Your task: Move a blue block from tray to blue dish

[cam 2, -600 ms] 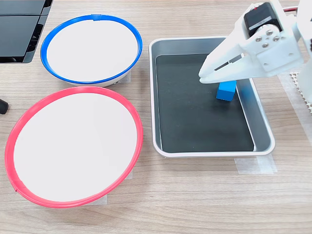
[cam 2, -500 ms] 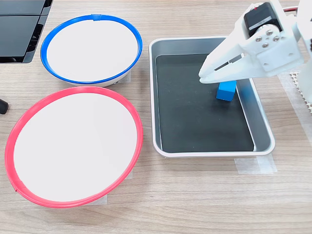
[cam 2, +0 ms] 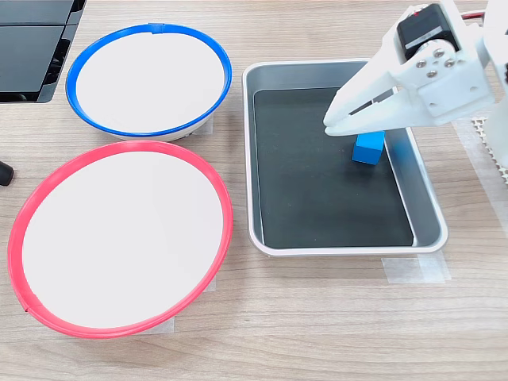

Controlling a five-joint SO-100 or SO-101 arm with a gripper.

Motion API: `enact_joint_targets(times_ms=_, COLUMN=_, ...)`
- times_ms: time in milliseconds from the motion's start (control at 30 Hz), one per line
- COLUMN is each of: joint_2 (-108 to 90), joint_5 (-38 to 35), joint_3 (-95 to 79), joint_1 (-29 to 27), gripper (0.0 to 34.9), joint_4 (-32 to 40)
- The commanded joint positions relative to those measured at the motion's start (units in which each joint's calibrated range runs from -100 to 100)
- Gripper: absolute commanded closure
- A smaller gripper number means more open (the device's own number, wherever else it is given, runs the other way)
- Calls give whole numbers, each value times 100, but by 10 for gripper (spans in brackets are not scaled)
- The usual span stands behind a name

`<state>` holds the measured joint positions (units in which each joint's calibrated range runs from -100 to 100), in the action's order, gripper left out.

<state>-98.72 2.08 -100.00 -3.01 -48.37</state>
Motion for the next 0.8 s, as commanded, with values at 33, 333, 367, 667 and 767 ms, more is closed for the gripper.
enact_joint_targets(times_ms=33, joint_2=-34, joint_5=-10, joint_3=0, joint_1=33, gripper=346, joint_4=70)
enact_joint_targets(times_ms=333, joint_2=-34, joint_5=-10, joint_3=0, joint_1=33, gripper=346, joint_4=70)
enact_joint_targets(times_ms=367, joint_2=-34, joint_5=-15, joint_3=0, joint_1=33, gripper=346, joint_4=70)
enact_joint_targets(times_ms=667, joint_2=1049, joint_5=-728, joint_3=1138, joint_1=343, gripper=348, joint_4=-442)
enact_joint_targets(times_ms=767, joint_2=2670, joint_5=-1260, joint_3=2576, joint_1=183, gripper=348, joint_4=-945)
